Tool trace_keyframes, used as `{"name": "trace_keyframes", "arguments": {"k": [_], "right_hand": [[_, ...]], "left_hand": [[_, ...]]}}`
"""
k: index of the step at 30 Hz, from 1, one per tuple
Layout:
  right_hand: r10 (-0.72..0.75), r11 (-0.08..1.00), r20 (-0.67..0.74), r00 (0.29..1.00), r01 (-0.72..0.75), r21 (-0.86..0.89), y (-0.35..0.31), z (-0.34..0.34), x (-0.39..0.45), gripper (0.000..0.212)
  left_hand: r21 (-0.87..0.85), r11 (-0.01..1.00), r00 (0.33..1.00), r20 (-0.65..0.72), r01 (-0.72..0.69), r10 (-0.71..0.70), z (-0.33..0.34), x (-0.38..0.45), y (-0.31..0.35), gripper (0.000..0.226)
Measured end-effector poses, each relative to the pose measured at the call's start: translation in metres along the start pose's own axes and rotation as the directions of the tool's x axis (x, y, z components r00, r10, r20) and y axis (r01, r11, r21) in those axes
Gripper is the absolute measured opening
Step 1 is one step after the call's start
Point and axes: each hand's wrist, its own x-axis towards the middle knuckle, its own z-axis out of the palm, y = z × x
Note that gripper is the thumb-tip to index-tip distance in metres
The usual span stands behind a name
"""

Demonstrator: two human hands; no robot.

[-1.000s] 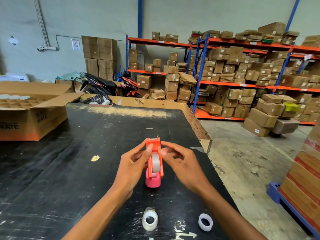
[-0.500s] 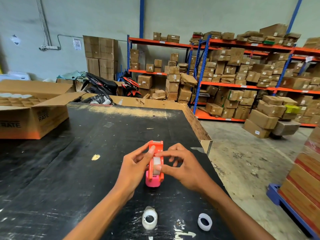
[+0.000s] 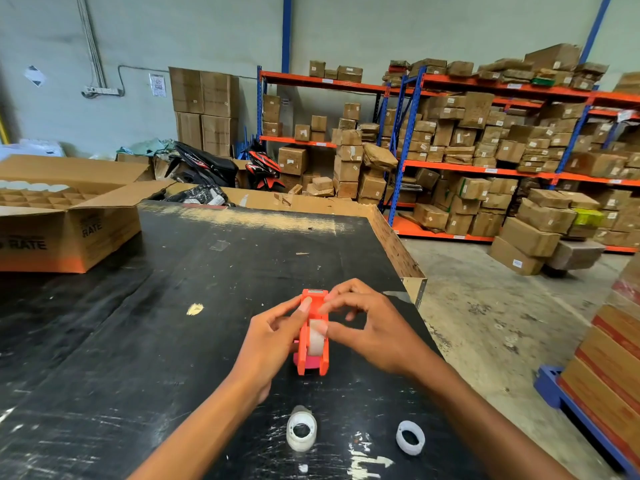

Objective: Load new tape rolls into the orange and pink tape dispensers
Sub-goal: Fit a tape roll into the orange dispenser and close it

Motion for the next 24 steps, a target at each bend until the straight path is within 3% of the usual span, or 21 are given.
{"name": "trace_keyframes", "arguments": {"k": [3,12,18,24], "right_hand": [[-0.009,0.997,0.050,0.999,0.013,-0.072,0.002,0.003,-0.001,0.030],[-0.013,1.000,-0.046,0.999,0.014,0.025,0.000,0.005,0.000,0.003],[-0.018,1.000,-0.100,0.995,0.019,0.011,0.001,-0.007,0.010,0.001],[0.001,0.998,-0.138,0.990,0.008,0.060,0.002,-0.007,0.017,0.013]], "left_hand": [[-0.013,0.999,0.999,-0.003,0.041,-0.041,-0.001,0.000,-0.001,0.026],[0.012,0.999,0.999,0.005,0.042,-0.042,-0.002,-0.001,-0.004,0.026],[0.064,0.997,0.995,0.090,0.033,-0.039,0.000,-0.005,-0.002,0.031],[-0.063,0.992,0.984,0.151,0.110,-0.100,0.004,-0.011,0.000,0.034]]}}
